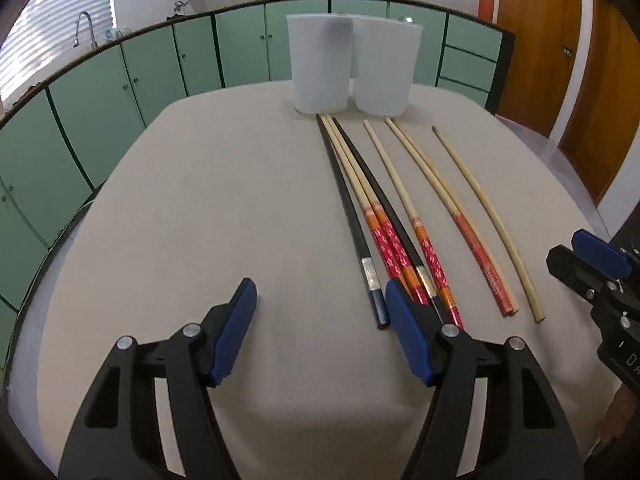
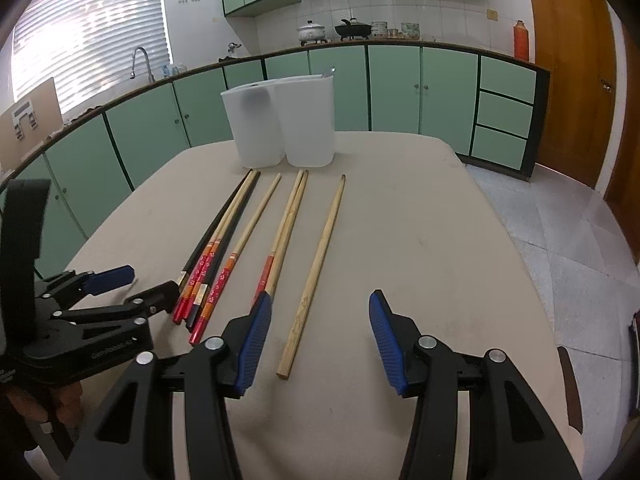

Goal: Organize utensils

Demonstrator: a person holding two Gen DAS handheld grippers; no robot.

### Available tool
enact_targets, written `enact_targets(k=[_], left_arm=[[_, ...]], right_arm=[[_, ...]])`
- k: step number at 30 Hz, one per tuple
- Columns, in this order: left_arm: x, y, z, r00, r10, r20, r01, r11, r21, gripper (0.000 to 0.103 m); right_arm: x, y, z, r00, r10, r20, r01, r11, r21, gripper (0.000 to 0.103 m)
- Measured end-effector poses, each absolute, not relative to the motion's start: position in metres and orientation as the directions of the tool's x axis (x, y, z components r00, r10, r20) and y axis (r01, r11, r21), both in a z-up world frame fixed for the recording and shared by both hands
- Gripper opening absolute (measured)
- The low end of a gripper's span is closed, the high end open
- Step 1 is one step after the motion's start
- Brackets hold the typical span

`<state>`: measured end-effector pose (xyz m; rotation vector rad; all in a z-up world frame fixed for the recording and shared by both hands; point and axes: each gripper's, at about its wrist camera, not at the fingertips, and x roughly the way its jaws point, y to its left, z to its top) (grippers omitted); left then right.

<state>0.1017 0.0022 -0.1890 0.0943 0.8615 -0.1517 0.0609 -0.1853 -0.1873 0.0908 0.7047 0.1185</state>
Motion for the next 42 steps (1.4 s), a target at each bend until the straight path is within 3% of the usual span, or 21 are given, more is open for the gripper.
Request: enact_targets(k=[2,13,21,29,38,42], left_arm=[[0.102,0.001,-0.191,0.636,-0.09,-0.766,0.17,0.985,0.025,0.065],[0.103,0.006,-0.189,0.64,-0.077,-0.764,0.138,0.99,0.016,0.04],[0.104,0.01,-0.188,0.642,-0.081,-0.763,0.128,0.992,0.002,0.027],[0.105,0.007,-0.189,0.642,-0.068,-0.763,0.126,0.992,0.017,0.026],[0.106,0.007,-0.19,0.642,-0.064,-0.764,0.123,0.992,0.02,0.027],[0.106,0.004,-0.191,0.641,-0.057,-0.765,0.126,0.992,0.031,0.024]], right_arm=[[0.06,-0.186,-0.189,0.753,0.143,-0.642,-0.081,0.989,0.125,0.05],[0.057,-0.174,-0.199,0.721,0.175,-0.67,-0.128,0.985,0.12,0.05],[0.056,-0.174,-0.204,0.711,0.144,-0.688,-0.113,0.989,0.091,0.047],[0.059,-0.176,-0.207,0.699,0.132,-0.703,-0.099,0.991,0.088,0.045],[0.06,-0.173,-0.211,0.689,0.116,-0.716,-0.1,0.993,0.065,0.032],[0.063,-0.175,-0.211,0.687,0.103,-0.72,-0.09,0.994,0.056,0.013]])
